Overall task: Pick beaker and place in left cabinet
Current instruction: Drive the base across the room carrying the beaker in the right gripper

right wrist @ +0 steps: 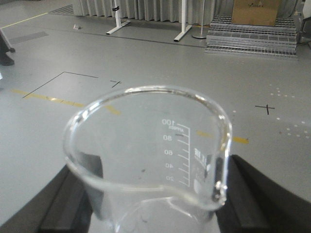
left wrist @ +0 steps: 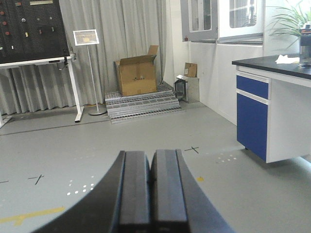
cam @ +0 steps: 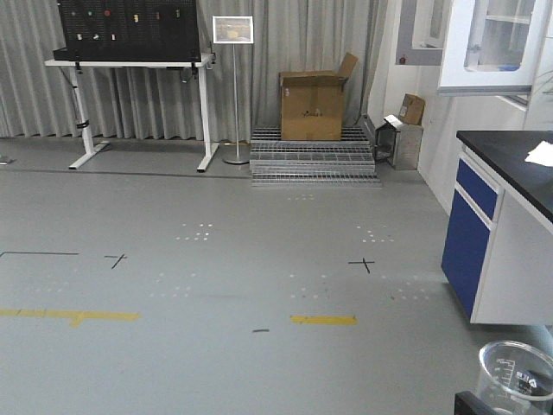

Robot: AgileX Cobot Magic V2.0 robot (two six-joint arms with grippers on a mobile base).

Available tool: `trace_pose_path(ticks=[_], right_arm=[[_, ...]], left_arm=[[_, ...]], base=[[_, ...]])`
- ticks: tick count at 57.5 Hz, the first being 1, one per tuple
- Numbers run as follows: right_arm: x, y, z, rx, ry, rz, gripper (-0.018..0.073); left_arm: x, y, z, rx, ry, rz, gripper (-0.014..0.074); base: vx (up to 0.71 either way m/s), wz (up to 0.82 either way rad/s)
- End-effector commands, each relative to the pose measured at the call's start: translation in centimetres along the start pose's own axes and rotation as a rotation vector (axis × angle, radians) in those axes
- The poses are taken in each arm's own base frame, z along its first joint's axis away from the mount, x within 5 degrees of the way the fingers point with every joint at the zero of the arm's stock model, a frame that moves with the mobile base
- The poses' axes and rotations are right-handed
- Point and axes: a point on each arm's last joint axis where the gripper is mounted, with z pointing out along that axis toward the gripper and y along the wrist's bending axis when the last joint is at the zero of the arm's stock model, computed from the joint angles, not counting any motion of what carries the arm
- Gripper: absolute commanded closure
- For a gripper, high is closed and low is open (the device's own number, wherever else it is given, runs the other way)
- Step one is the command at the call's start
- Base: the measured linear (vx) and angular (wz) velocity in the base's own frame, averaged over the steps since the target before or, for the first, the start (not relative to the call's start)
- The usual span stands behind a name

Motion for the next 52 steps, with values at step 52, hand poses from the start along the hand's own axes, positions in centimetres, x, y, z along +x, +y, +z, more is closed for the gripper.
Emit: trace_pose_path(ticks=[52], right_arm=[[-1.77,0.25,-0.3,-0.032,-0.108,-0.005,0.0565]], left_arm=[[-0.33,0.03,-0.14,-0.004,-0.088,-0.012,0.0595]], base=[[0.7,0.01]])
